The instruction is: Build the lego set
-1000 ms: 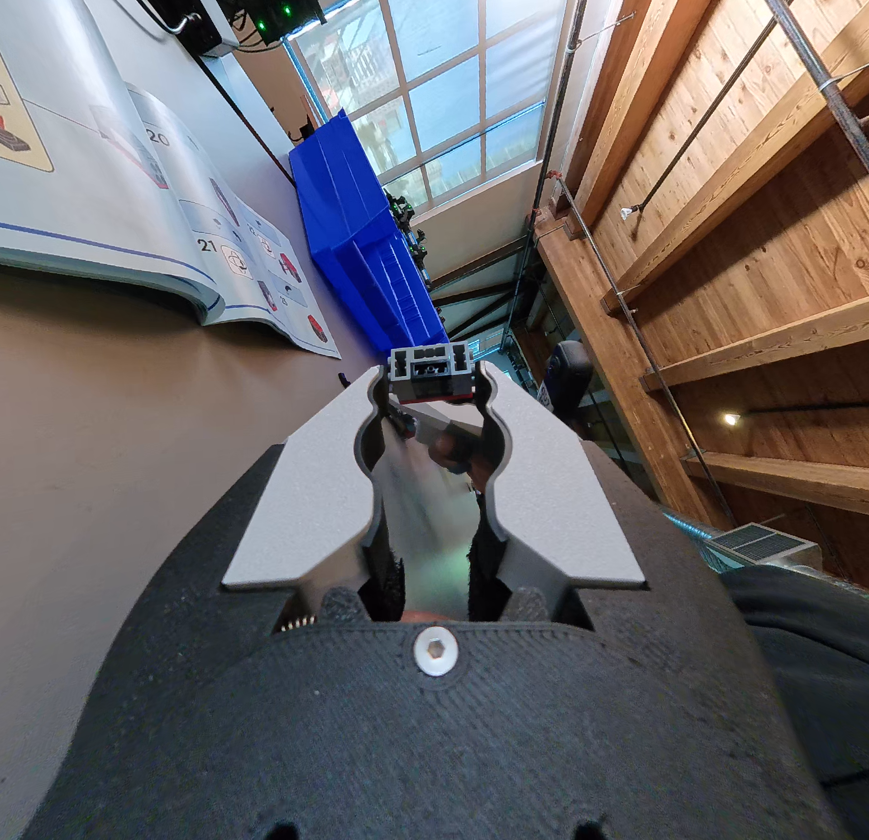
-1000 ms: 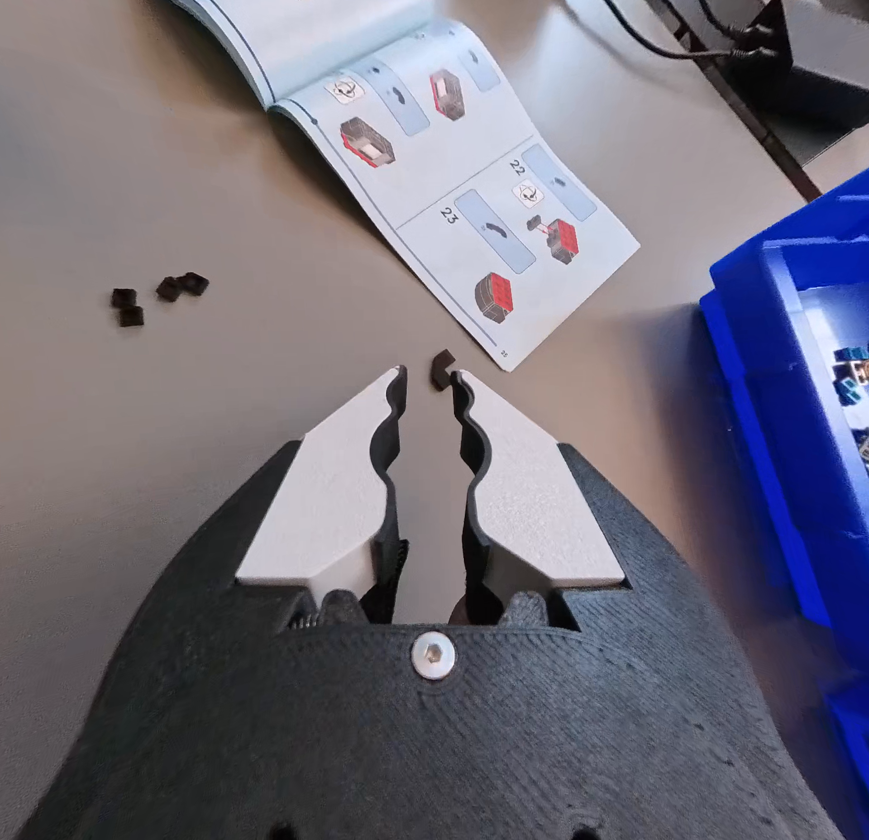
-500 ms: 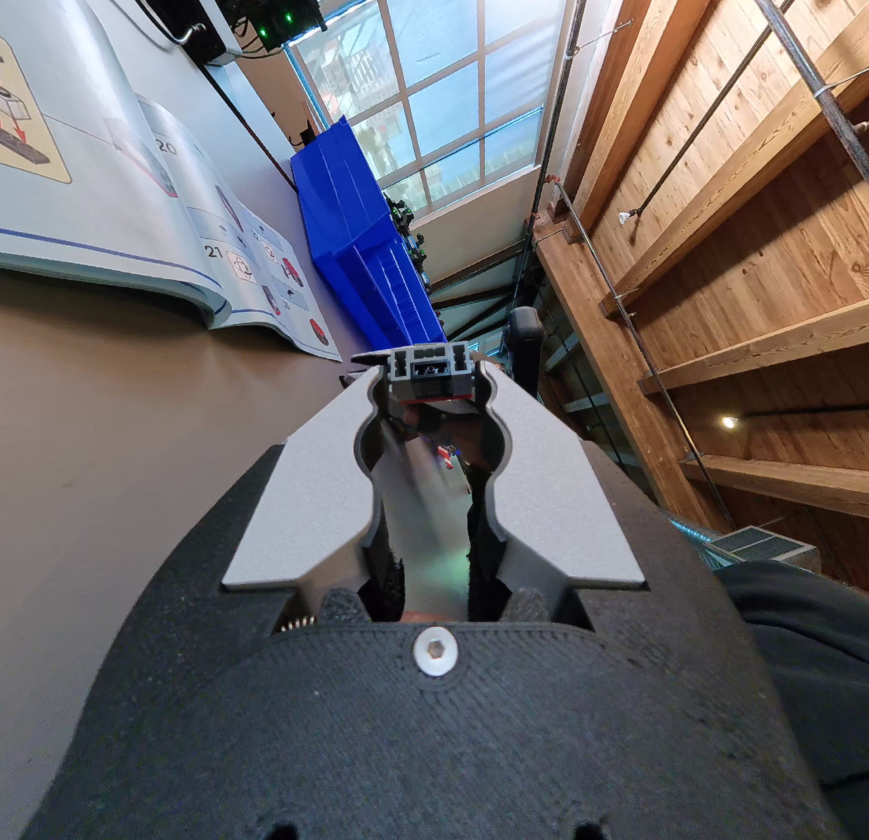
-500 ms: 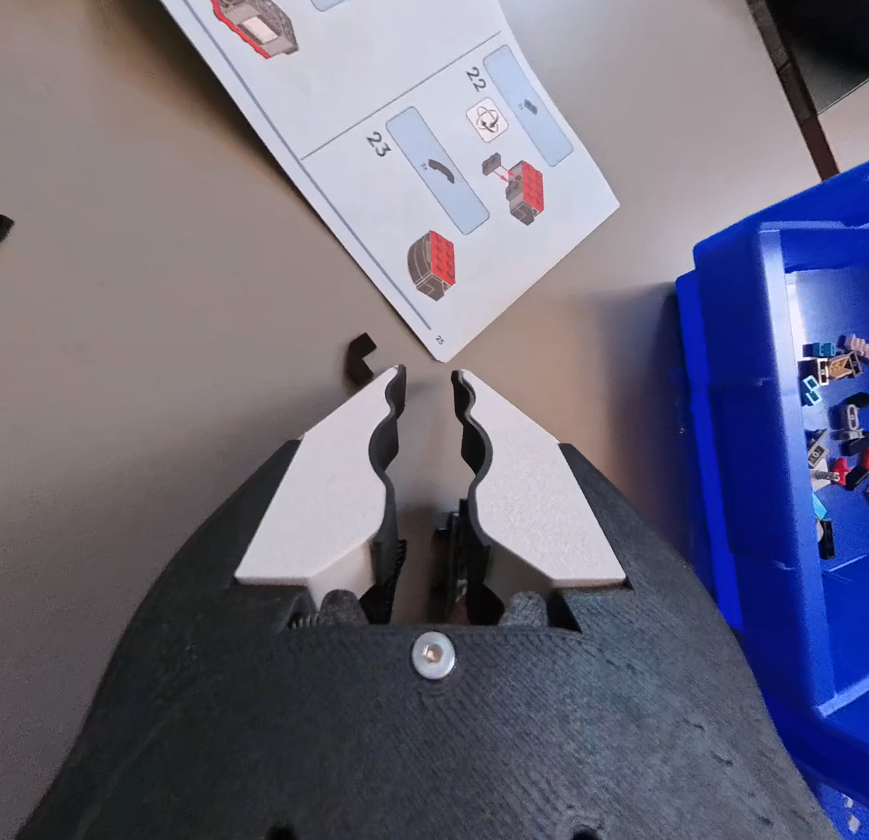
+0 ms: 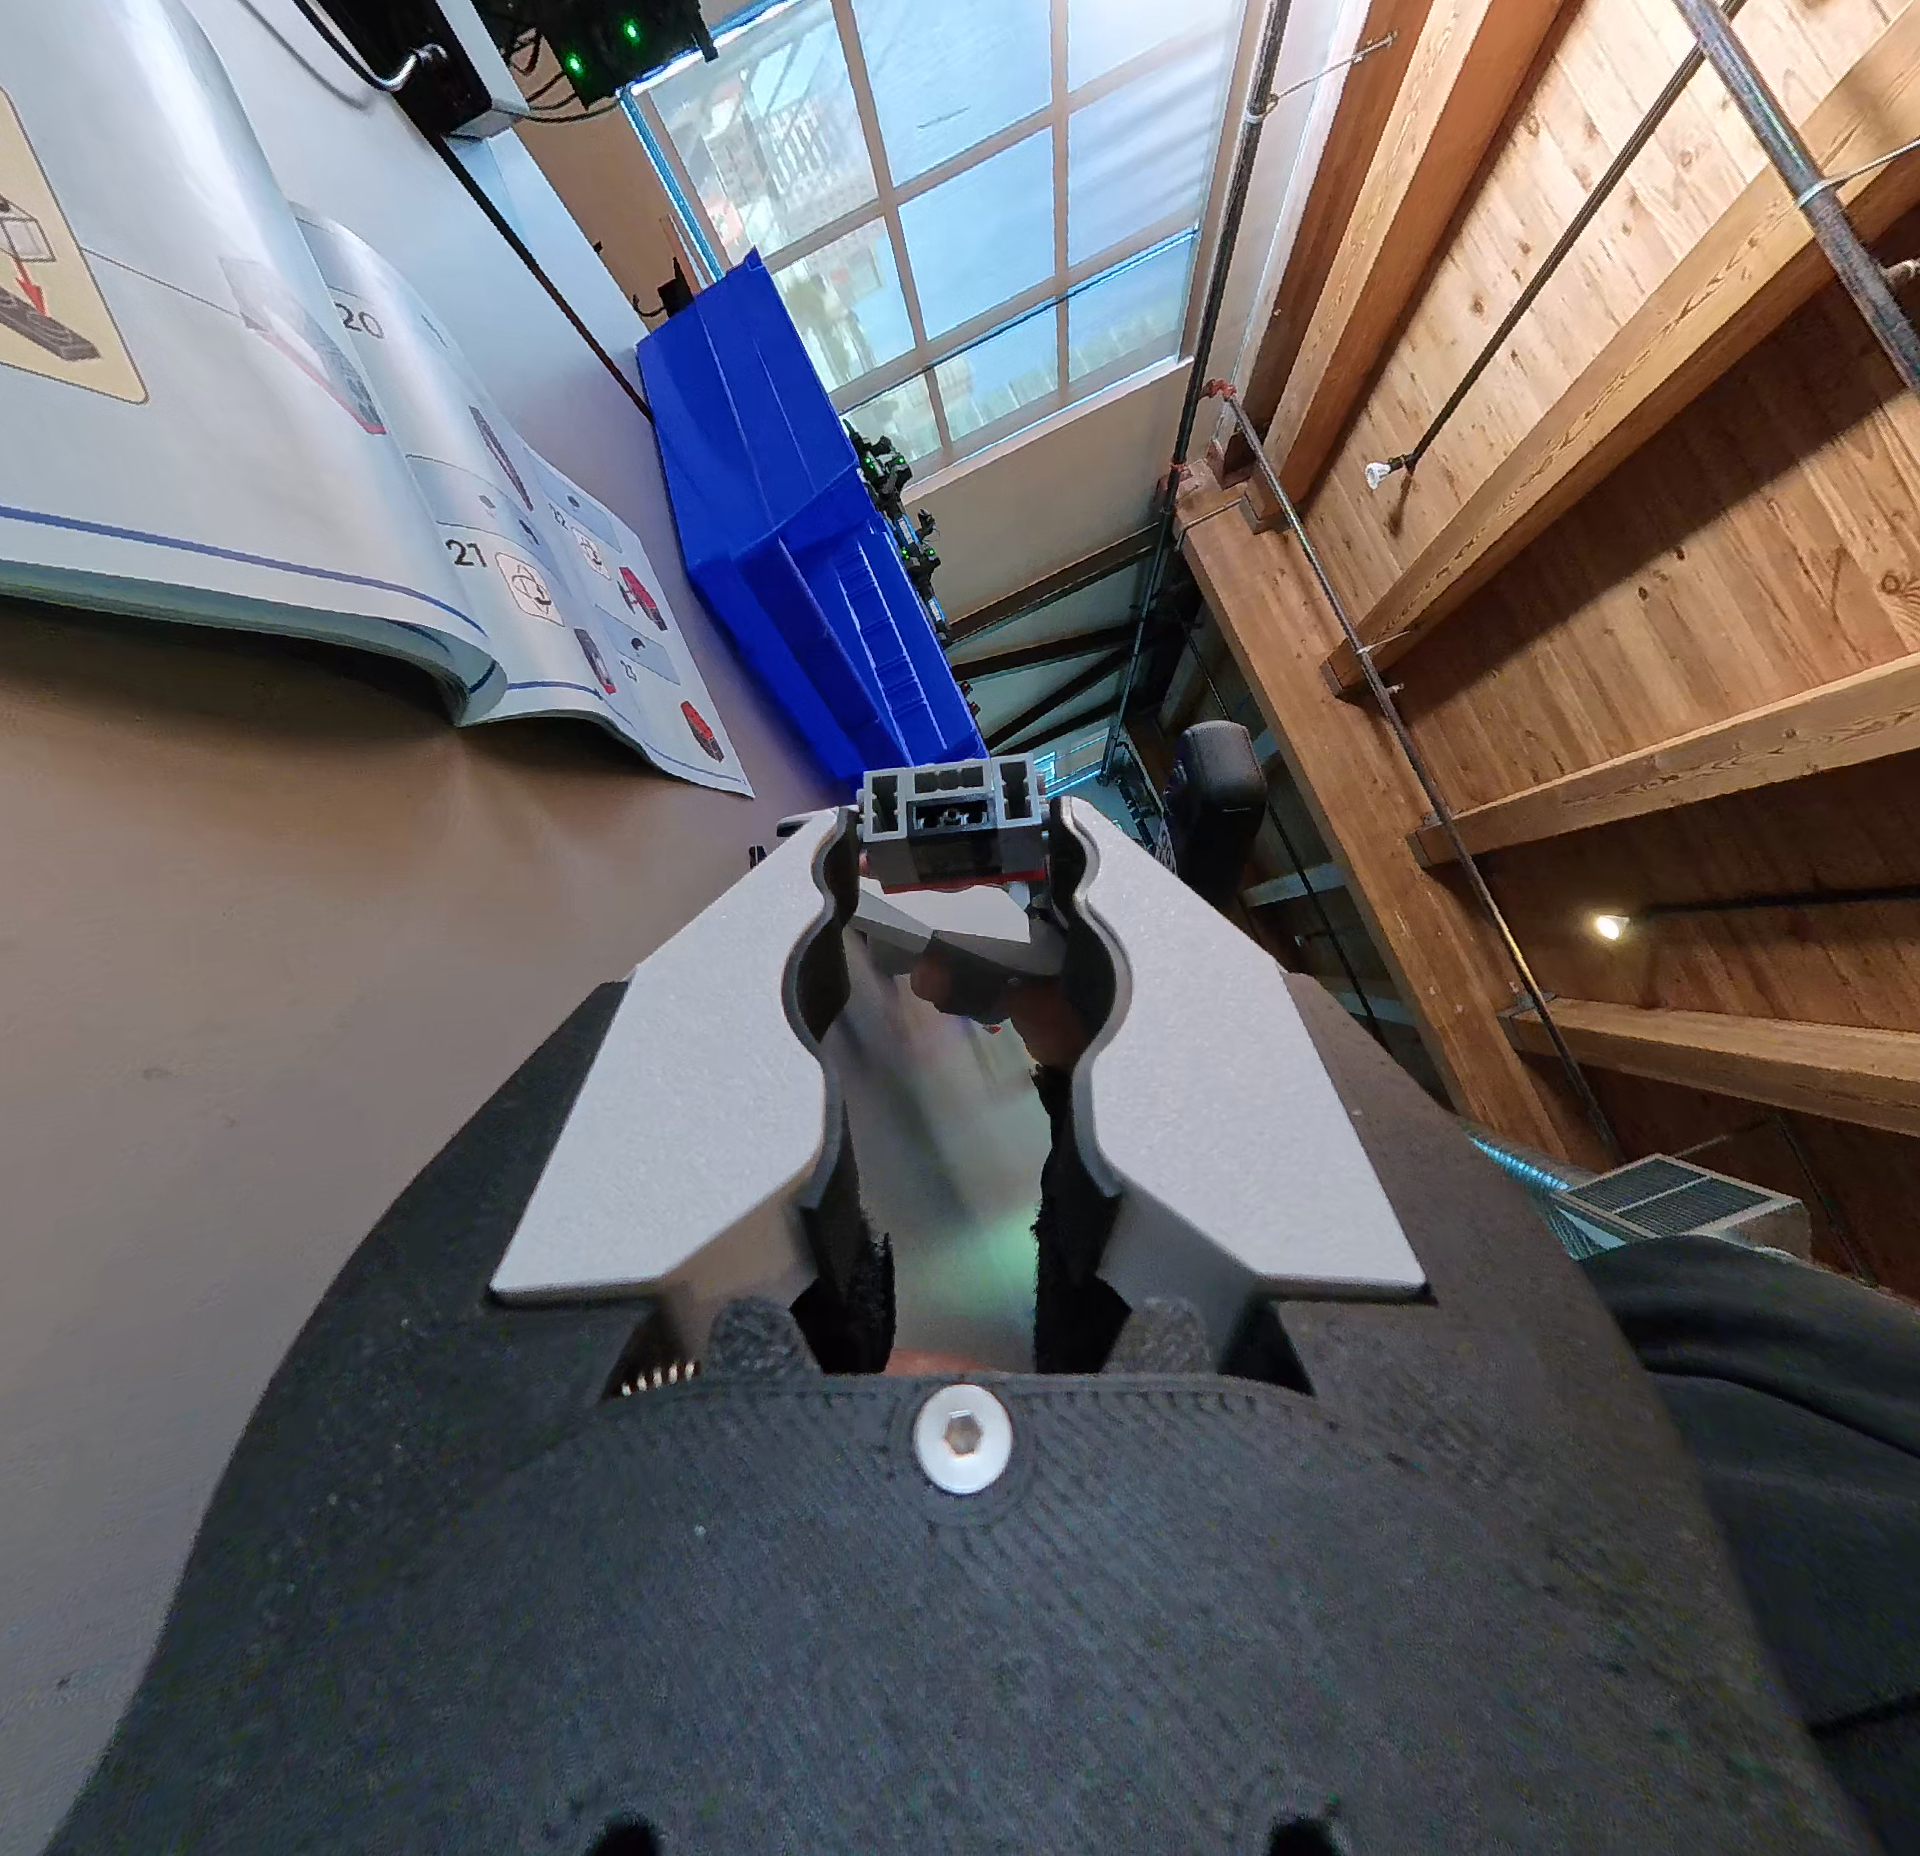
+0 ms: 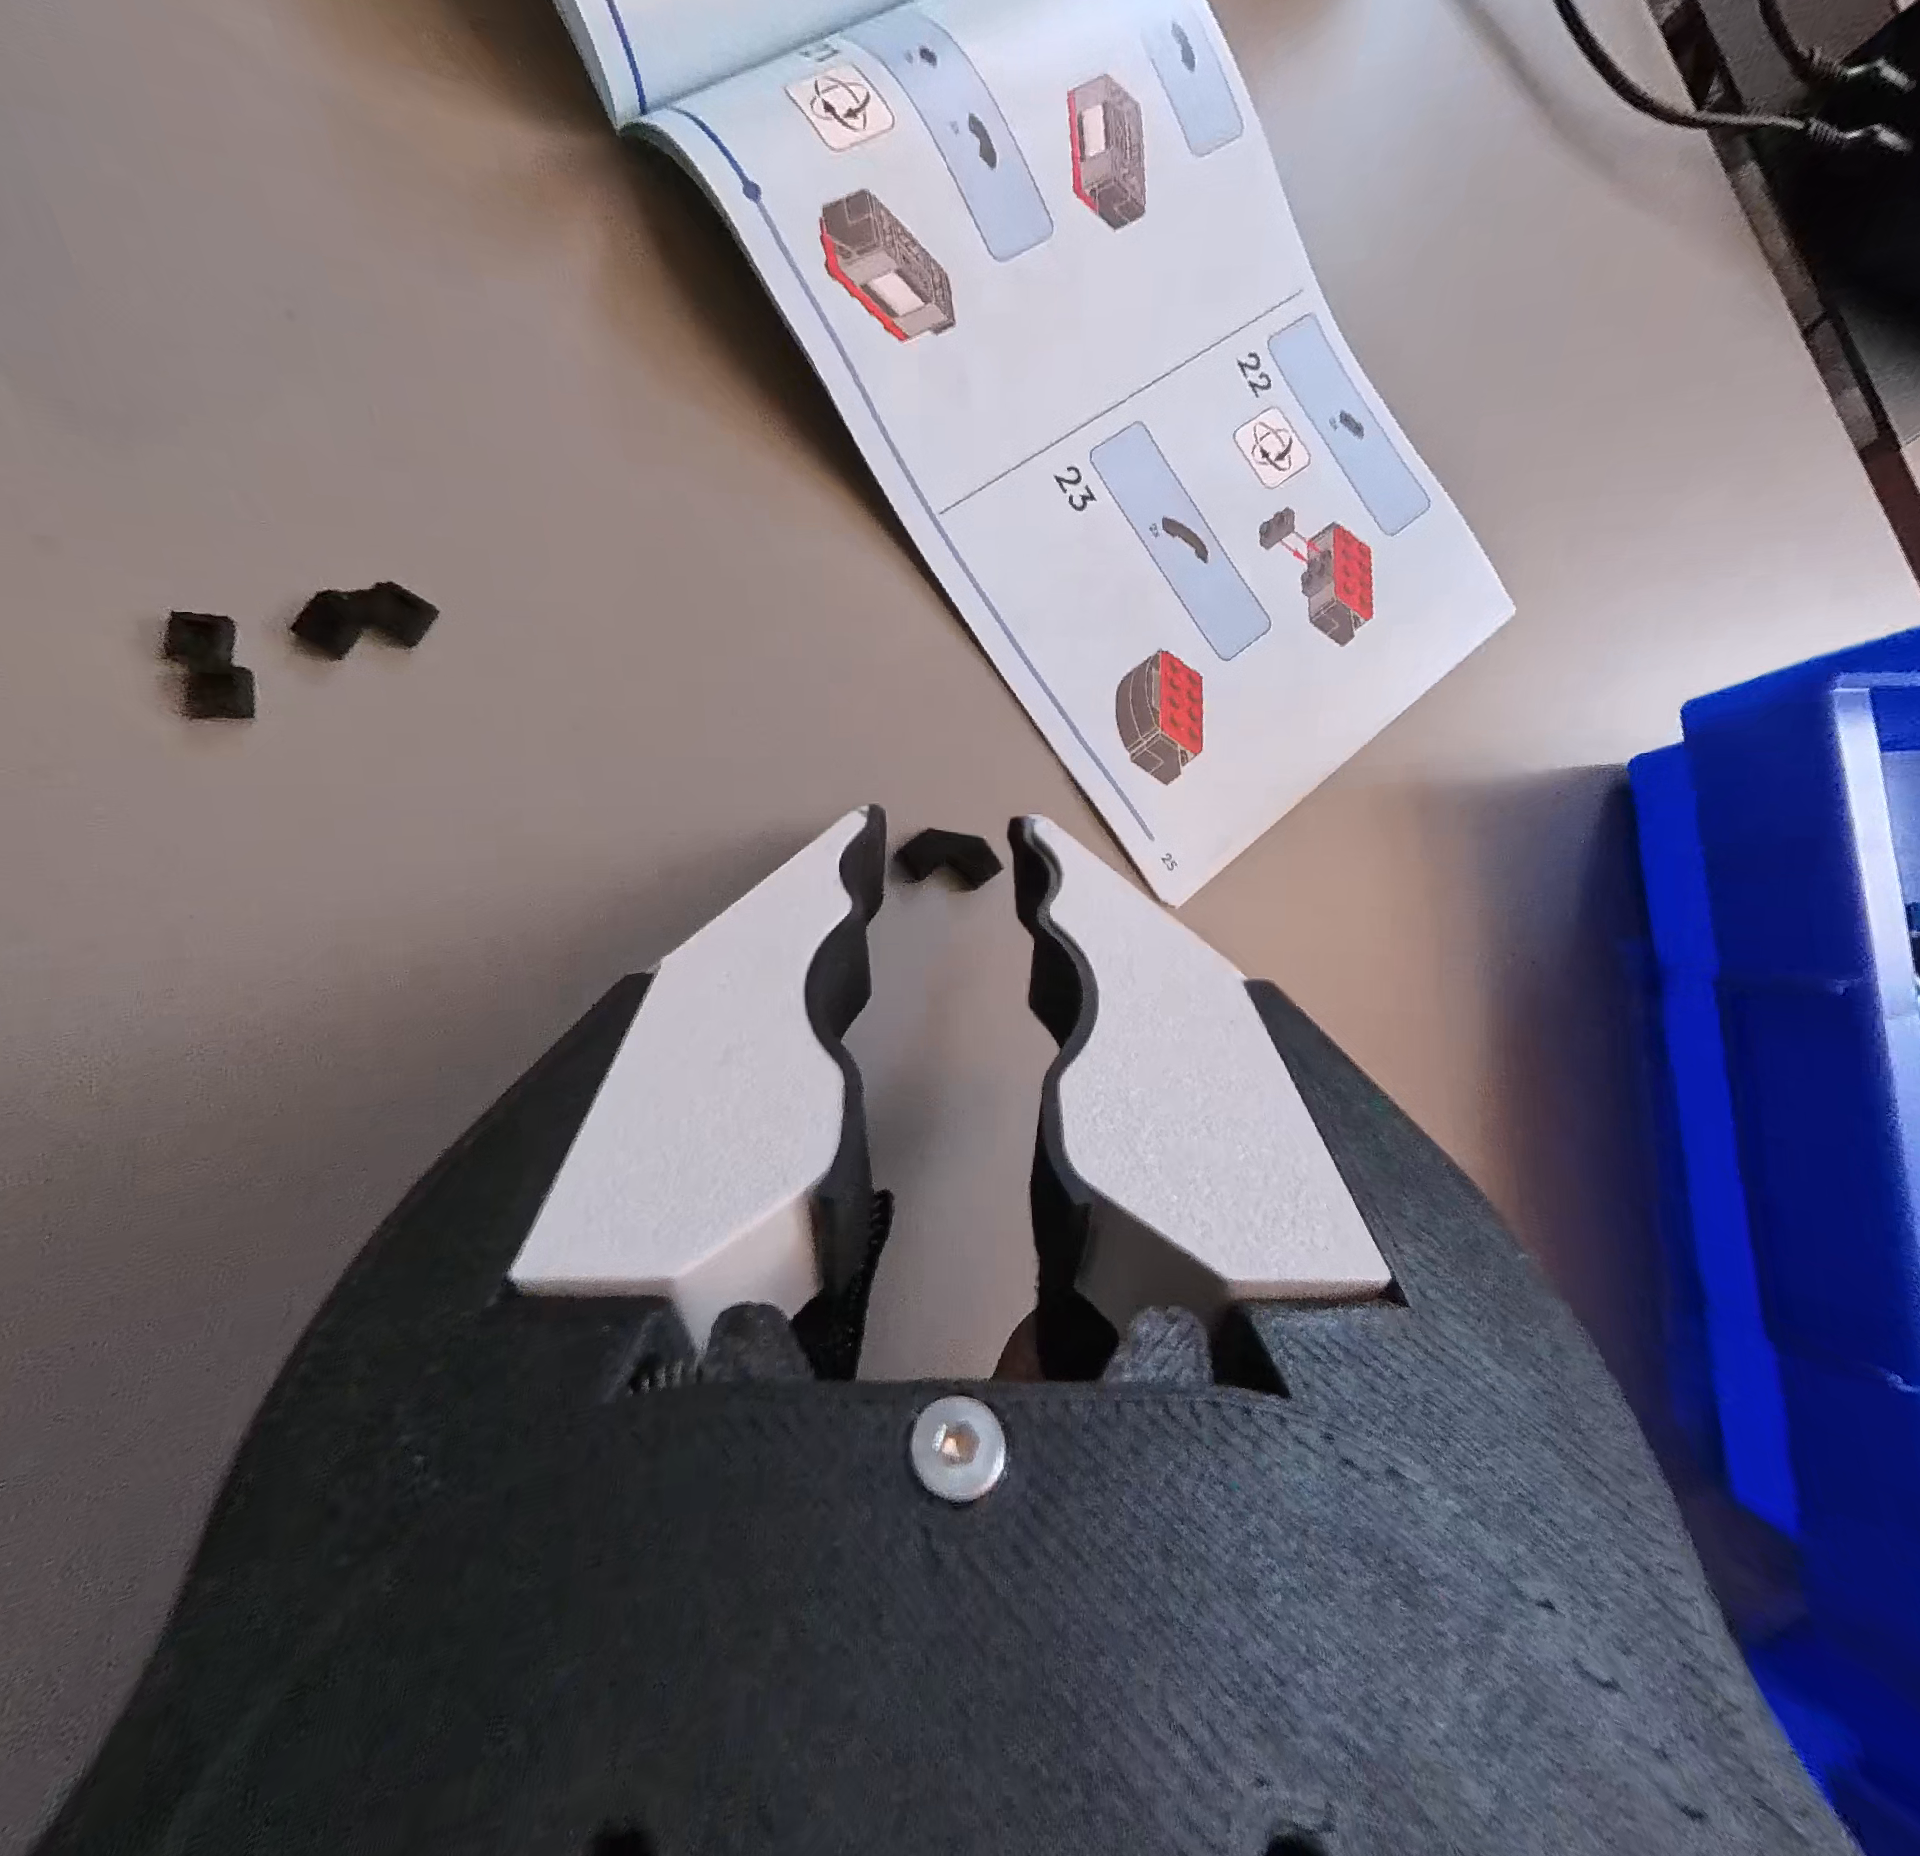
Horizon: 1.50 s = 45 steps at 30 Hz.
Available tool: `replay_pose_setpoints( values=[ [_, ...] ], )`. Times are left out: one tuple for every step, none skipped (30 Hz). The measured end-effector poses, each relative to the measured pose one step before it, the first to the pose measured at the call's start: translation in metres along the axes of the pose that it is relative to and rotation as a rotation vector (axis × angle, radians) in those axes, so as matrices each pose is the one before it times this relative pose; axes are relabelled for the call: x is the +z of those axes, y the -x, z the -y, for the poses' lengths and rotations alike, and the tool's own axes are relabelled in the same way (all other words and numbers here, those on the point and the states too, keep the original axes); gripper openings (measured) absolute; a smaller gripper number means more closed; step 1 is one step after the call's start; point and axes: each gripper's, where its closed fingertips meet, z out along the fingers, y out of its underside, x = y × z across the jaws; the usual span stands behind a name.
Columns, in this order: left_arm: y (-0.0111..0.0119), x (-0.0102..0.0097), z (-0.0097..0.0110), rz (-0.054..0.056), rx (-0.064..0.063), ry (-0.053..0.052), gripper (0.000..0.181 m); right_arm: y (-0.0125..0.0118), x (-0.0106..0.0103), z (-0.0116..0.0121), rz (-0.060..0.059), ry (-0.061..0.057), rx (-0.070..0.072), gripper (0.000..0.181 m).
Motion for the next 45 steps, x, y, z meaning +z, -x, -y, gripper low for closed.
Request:
replay_pose_setpoints(
  values=[
    [0.0, -0.00007, 0.00007, -0.0005, -0.0006, -0.0003, 0.037, -0.00166, -0.00032, -0.00056, -0.0052, 0.0027, -0.0068, 0.026],
    [0.00001, -0.00021, 0.00007, -0.0002, -0.0007, -0.0003, 0.037, -0.00275, -0.00121, -0.00084, -0.0044, 0.0011, -0.0017, 0.026],
    [-0.00002, -0.00038, 0.00008, 0.0003, 0.0002, -0.0005, 0.037, -0.00314, -0.00187, -0.00084, -0.0009, -0.0018, 0.0054, 0.026],
    [0.00004, -0.00048, 0.00032, 0.0008, 0.0008, -0.0011, 0.037, -0.00321, -0.00204, -0.00091, 0.0011, -0.0015, 0.007, 0.026],
    [0.00012, -0.00045, 0.0005, 0.0006, 0.0002, -0.0017, 0.037, -0.00297, -0.00181, -0.00151, 0.0, 0.0016, 0.0047, 0.026],
    [0.00006, -0.00033, 0.00045, -0.0005, -0.0013, -0.0019, 0.037, -0.0021, -0.00094, -0.00223, 0.0004, 0.0075, 0.0015, 0.026],
    [0.0001, -0.00014, 0.00027, -0.0009, -0.0019, -0.0009, 0.037, -0.00078, 0.00025, -0.00277, 0.0015, 0.0119, -0.0035, 0.026],
    [0.00002, 0.00022, -0.00012, -0.0001, -0.0003, 0.0009, 0.037, 0.00074, 0.00099, -0.00257, 0.0027, 0.0119, -0.0084, 0.026],
    [0.00003, 0.00033, -0.00032, 0.0006, 0.0016, 0.0018, 0.037, 0.0016, 0.00149, -0.00188, 0.0021, 0.01, -0.0089, 0.026],
    [-0.00006, 0.00026, -0.00037, 0.0008, 0.0017, 0.002, 0.037, 0.00155, 0.00184, -0.00071, -0.0013, 0.006, -0.0071, 0.026],
    [0.00003, 0.00022, -0.00025, 0.0005, 0.0009, 0.0011, 0.037, 0.00168, 0.00176, -0.00006, -0.0021, 0.0036, -0.0062, 0.026],
    [0.00002, 0.00007, -0.00008, 0.0001, 0.0002, 0.0001, 0.037, 0.00136, 0.00163, 0.00092, -0.0037, 0.0004, -0.0051, 0.026],
    [-0.00004, -0.00015, 0.00019, -0.0001, -0.0002, -0.0008, 0.037, 0.00104, 0.00113, 0.00259, -0.003, -0.0084, -0.0012, 0.026],
    [0.0, -0.00015, 0.00019, -0.0003, -0.0006, -0.0012, 0.037, 0.00111, 0.00133, 0.00239, 0.0, -0.0047, 0.0027, 0.026],
    [0.0, -0.0001, 0.00007, -0.0003, -0.0004, -0.0008, 0.037, 0.00016, 0.00146, 0.00214, -0.0045, -0.0033, 0.0031, 0.026],
    [-0.00002, 0.00009, -0.00003, 0.0004, 0.0004, 0.0, 0.037, -0.00082, 0.00159, 0.00204, -0.0109, -0.0022, 0.0032, 0.026],
    [0.00001, 0.00012, -0.00017, 0.0009, 0.0013, 0.0008, 0.037, -0.0012, 0.00162, 0.00197, -0.0125, -0.0026, 0.0044, 0.026],
    [0.0001, 0.00007, -0.00027, 0.001, 0.0012, 0.0013, 0.037, -0.00069, 0.00148, 0.00168, -0.0095, -0.0029, 0.0077, 0.026],
    [0.00003, 0.00023, -0.00024, 0.0007, 0.0004, 0.0011, 0.037, -0.00068, 0.00099, 0.00105, -0.006, -0.0011, 0.0117, 0.026],
    [-0.00004, 0.00002, -0.00018, -0.0001, -0.0003, 0.0008, 0.037, 0.00019, 0.00009, 0.00064, 0.0018, -0.0027, 0.0075, 0.026],
    [-0.00012, -0.0001, 0.00001, -0.0005, -0.001, 0.0004, 0.037, 0.00076, -0.00091, 0.00038, 0.0099, -0.007, 0.005, 0.026],
    [0.00009, -0.00013, -0.00008, -0.0004, -0.002, 0.0002, 0.037, 0.0007, -0.00138, -0.00019, 0.015, -0.0077, 0.0107, 0.026],
    [0.00003, -0.00016, -0.00013, 0.0002, -0.0027, 0.0008, 0.037, 0.00074, -0.00144, -0.00039, 0.0194, -0.0077, 0.0151, 0.027],
    [0.00026, -0.00002, -0.0002, 0.0007, -0.0027, 0.0015, 0.037, 0.00132, -0.00112, -0.00082, 0.0226, -0.0062, 0.0139, 0.027],
    [0.00037, 0.00009, -0.00025, 0.0011, -0.0022, 0.0019, 0.037, 0.00227, -0.00074, -0.00084, 0.0254, -0.0038, 0.0095, 0.028],
    [0.00028, 0.00034, -0.00044, 0.0017, -0.0021, 0.0028, 0.037, 0.00227, -0.00007, -0.00083, 0.0209, -0.001, 0.0071, 0.03],
    [0.00051, 0.00044, -0.00075, 0.0026, -0.0031, 0.0041, 0.037, 0.00181, 0.0005, -0.00027, 0.0141, -0.0003, 0.0041, 0.031],
    [0.00067, 0.00051, -0.00106, 0.0038, -0.004, 0.0051, 0.037, 0.0014, 0.00107, 0.00006, 0.01, -0.0009, 0.0021, 0.032],
    [0.00068, 0.00063, -0.00108, 0.0044, -0.0041, 0.0056, 0.036, 0.0012, 0.00144, 0.00005, 0.0079, 0.0026, 0.0024, 0.033],
    [0.0008, 0.00057, -0.00114, 0.0048, -0.0039, 0.0054, 0.036, 0.00037, 0.00098, 0.00154, 0.0039, -0.0045, 0.0042, 0.034],
    [0.00075, 0.00042, -0.0008, 0.0047, -0.0037, 0.0046, 0.036, 0.00088, 0.00087, 0.00082, 0.0072, 0.0008, 0.003, 0.034],
    [0.00065, 0.00014, -0.0006, 0.0035, -0.0039, 0.0033, 0.036, 0.00074, 0.00066, 0.00064, 0.0073, 0.0017, 0.0035, 0.034],
    [0.00039, -0.00005, -0.00022, 0.0019, -0.0038, 0.001, 0.036, 0.00078, 0.00044, 0.00033, 0.0064, 0.0029, 0.0041, 0.033],
    [0.00026, -0.00014, 0.00008, 0.0009, -0.0037, -0.0007, 0.036, 0.00083, 0.00001, -0.00004, 0.0066, 0.0036, 0.0014, 0.033],
    [0.00025, -0.00037, 0.0001, 0.0003, -0.004, -0.0007, 0.036, 0.00141, -0.00026, -0.00028, 0.008, 0.0031, 0.0006, 0.033],
    [0.00012, -0.00017, 0.00003, -0.0002, -0.0038, -0.0003, 0.036, 0.00183, -0.00032, -0.00039, 0.0086, 0.0015, 0.0014, 0.033],
    [0.00012, -0.00018, 0.00002, -0.0006, -0.0029, -0.0002, 0.036, 0.00192, -0.00046, -0.00045, 0.0077, -0.0005, 0.0009, 0.033],
    [-0.00006, -0.00004, -0.00011, -0.0007, -0.0021, 0.0003, 0.036, 0.00185, -0.00049, -0.00065, 0.0062, -0.0007, 0.0029, 0.033],
    [-0.00002, 0.00008, -0.00014, -0.0004, -0.001, 0.0008, 0.036, 0.00219, -0.0007, -0.00057, 0.0077, -0.0012, 0.0043, 0.033],
    [0.0, 0.00017, -0.00015, -0.0001, 0.0, 0.0006, 0.036, 0.00278, -0.00064, -0.00064, 0.0108, -0.001, 0.0032, 0.033],
    [-0.00019, 0.00014, -0.00014, -0.0007, 0.0005, 0.0003, 0.036, 0.00267, -0.00034, -0.00098, 0.0089, 0.0004, 0.0023, 0.033],
    [-0.00015, 0.00018, -0.00013, -0.0012, 0.0001, 0.0005, 0.036, 0.00181, -0.00038, -0.00034, 0.0026, -0.0041, 0.0028, 0.033],
    [0.00008, 0.00021, -0.00013, -0.0002, -0.0004, 0.0008, 0.036, 0.00188, -0.00035, -0.00049, 0.0039, -0.0008, 0.0033, 0.033],
    [-0.00009, 0.00006, -0.00009, -0.0006, 0.0001, 0.0002, 0.036, 0.00194, -0.00051, -0.00057, 0.0046, 0.0003, -0.0002, 0.033],
    [-0.00021, 0.00022, -0.00004, -0.001, 0.0003, 0.0001, 0.036, 0.00178, -0.00064, -0.00043, 0.0048, 0.0003, -0.0017, 0.033]
  ],
)
